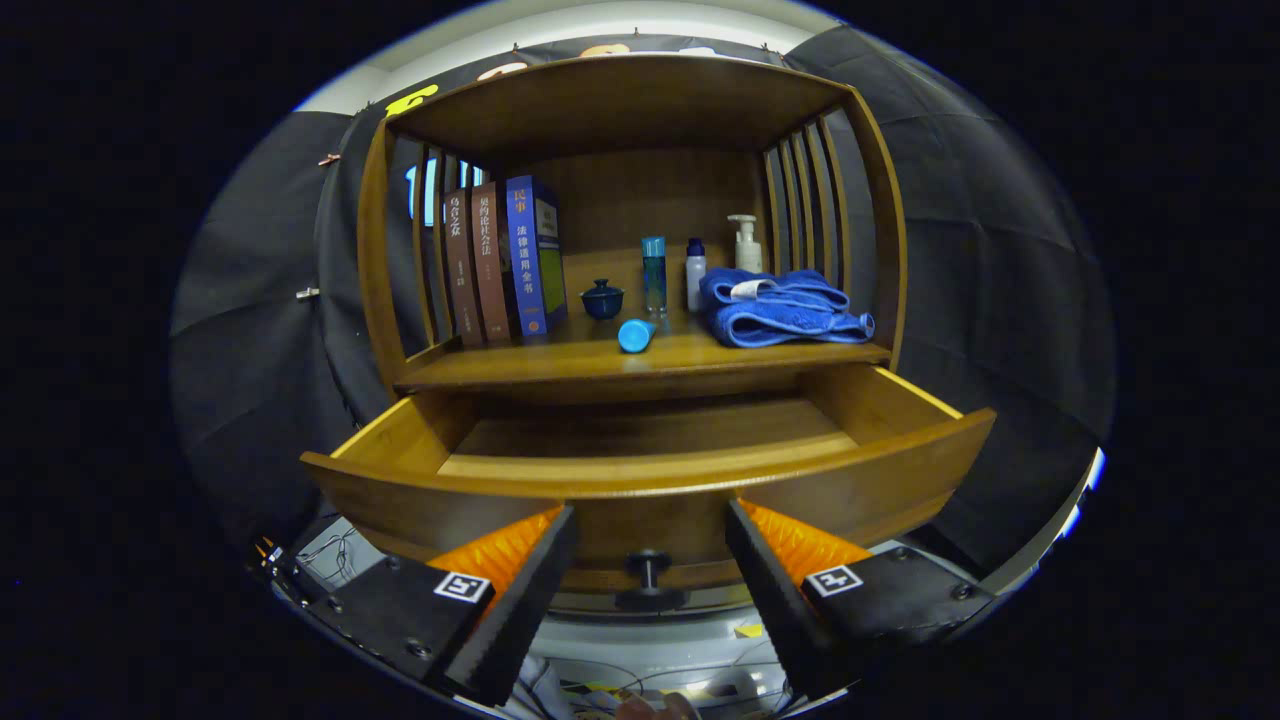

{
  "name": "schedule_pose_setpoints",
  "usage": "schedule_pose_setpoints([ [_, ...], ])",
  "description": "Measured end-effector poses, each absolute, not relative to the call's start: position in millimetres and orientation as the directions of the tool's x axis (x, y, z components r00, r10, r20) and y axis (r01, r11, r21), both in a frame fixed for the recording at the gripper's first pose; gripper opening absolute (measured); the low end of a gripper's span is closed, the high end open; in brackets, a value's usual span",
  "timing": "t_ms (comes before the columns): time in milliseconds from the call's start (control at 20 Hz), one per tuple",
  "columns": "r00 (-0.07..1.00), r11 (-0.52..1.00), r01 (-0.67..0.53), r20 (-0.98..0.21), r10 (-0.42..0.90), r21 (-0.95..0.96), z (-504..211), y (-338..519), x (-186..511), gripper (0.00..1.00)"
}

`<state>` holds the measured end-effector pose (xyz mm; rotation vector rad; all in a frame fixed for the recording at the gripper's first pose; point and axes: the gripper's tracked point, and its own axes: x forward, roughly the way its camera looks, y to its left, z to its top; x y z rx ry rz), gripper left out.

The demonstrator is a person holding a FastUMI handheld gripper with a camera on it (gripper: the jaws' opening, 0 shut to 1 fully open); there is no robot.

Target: Pull open the drawer, take out the items inside it, and place them on the countertop above the cabinet.

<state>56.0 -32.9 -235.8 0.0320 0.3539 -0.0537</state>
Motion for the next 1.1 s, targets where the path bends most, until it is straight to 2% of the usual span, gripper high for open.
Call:
schedule_pose_setpoints([
  [750,0.916,0.996,0.077,-0.397,-0.056,0.038,-255,-26,149,0.99],
  [1100,0.918,0.996,0.081,-0.392,-0.062,0.032,-254,-26,164,0.99],
])
